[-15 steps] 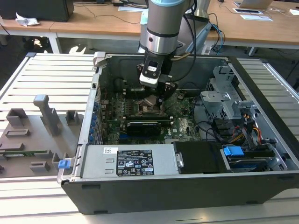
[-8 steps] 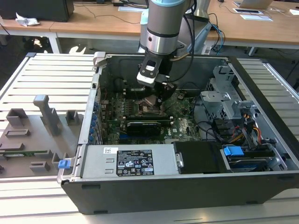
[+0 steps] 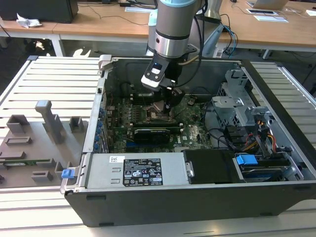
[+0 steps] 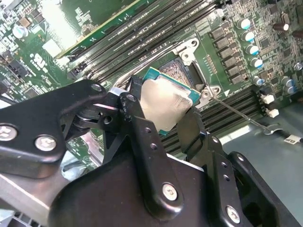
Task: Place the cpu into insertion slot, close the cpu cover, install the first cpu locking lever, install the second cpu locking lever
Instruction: 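Place the cpu into insertion slot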
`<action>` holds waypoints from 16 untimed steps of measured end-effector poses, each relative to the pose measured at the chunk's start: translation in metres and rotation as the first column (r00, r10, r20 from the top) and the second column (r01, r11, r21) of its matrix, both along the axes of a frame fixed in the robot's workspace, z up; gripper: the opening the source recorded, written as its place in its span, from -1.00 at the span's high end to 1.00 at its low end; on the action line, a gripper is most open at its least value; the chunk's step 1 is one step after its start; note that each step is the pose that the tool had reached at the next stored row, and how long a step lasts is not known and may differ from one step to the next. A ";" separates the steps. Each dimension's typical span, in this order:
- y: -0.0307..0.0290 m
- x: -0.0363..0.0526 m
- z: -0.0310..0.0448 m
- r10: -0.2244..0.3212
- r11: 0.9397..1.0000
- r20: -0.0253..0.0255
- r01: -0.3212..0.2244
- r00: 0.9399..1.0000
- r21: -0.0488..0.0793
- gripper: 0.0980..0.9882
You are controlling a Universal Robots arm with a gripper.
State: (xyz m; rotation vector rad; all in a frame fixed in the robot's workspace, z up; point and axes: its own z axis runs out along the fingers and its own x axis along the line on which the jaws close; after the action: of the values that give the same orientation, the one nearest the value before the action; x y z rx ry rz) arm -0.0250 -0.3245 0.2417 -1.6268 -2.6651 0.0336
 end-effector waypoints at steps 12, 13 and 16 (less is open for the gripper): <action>0.0000 0.0020 -0.0001 -0.130 0.992 0.000 0.130 0.992 -0.002 0.00; 0.0000 0.0021 -0.0001 -0.137 0.991 0.000 0.137 0.991 -0.002 0.00; 0.0000 0.0024 -0.0001 -0.162 0.987 0.000 0.162 0.987 -0.003 0.00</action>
State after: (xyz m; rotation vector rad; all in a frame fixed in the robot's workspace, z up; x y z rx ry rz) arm -0.0226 -0.3245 0.2416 -1.8372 -2.5241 0.0347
